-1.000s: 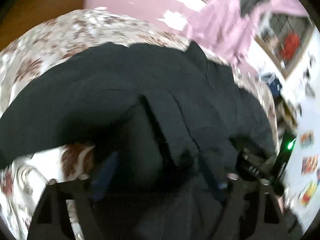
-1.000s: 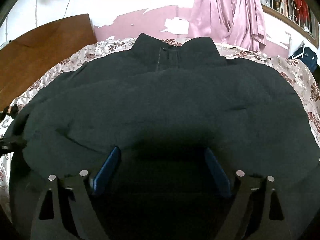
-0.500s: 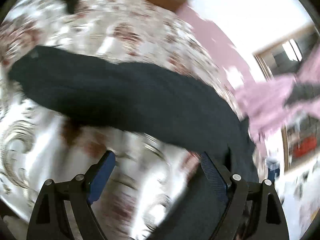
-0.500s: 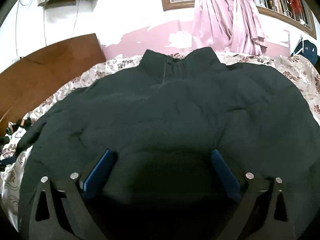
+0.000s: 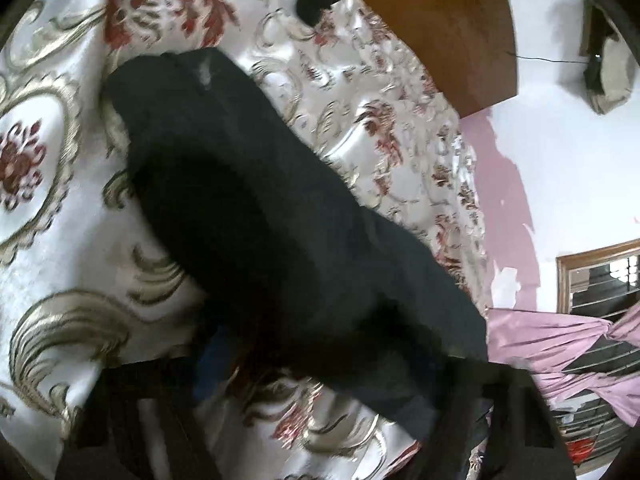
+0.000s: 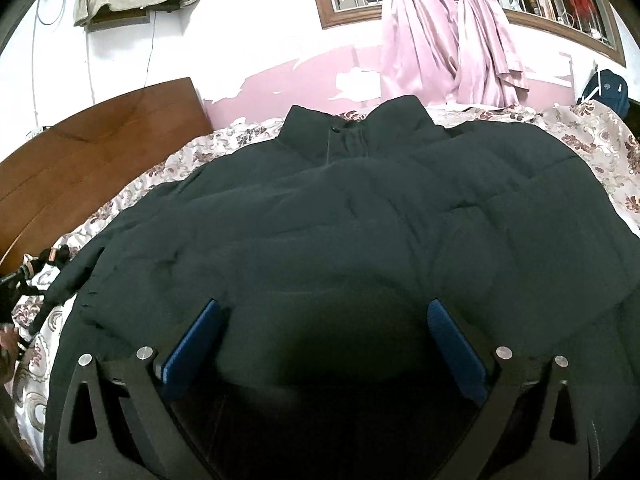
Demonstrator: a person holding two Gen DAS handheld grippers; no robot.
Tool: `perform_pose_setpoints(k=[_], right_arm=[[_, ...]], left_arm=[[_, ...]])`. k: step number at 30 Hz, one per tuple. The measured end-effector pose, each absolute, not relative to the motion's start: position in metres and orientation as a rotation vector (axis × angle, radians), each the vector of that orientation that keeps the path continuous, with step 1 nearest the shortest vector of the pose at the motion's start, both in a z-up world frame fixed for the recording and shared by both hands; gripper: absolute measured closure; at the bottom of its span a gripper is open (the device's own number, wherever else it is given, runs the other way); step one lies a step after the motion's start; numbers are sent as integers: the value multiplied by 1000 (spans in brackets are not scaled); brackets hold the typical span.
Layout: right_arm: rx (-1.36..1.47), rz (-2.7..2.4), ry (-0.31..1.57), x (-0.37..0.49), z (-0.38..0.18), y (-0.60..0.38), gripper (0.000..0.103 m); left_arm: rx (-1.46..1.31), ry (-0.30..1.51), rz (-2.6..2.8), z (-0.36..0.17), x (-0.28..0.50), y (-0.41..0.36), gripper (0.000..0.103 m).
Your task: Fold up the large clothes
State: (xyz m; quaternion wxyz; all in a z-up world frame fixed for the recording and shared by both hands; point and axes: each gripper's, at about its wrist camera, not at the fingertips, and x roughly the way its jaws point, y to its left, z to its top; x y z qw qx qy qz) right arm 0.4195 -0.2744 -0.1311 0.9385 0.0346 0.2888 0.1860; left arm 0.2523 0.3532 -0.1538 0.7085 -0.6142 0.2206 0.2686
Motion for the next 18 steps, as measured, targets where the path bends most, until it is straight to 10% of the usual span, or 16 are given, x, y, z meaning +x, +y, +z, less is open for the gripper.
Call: perform_pose_setpoints(k=[2,5,18], right_arm=[[66,377,590,420,-131,-274,2],[63,374,589,421,-131,-274,2],[93,384,584,421,-128,-278,2]], left_arm=[[-1319,486,614,-149,254,357,78],[-1289,439,630,-138,246,360,89],[-853,372,552,-14,278,335,95]])
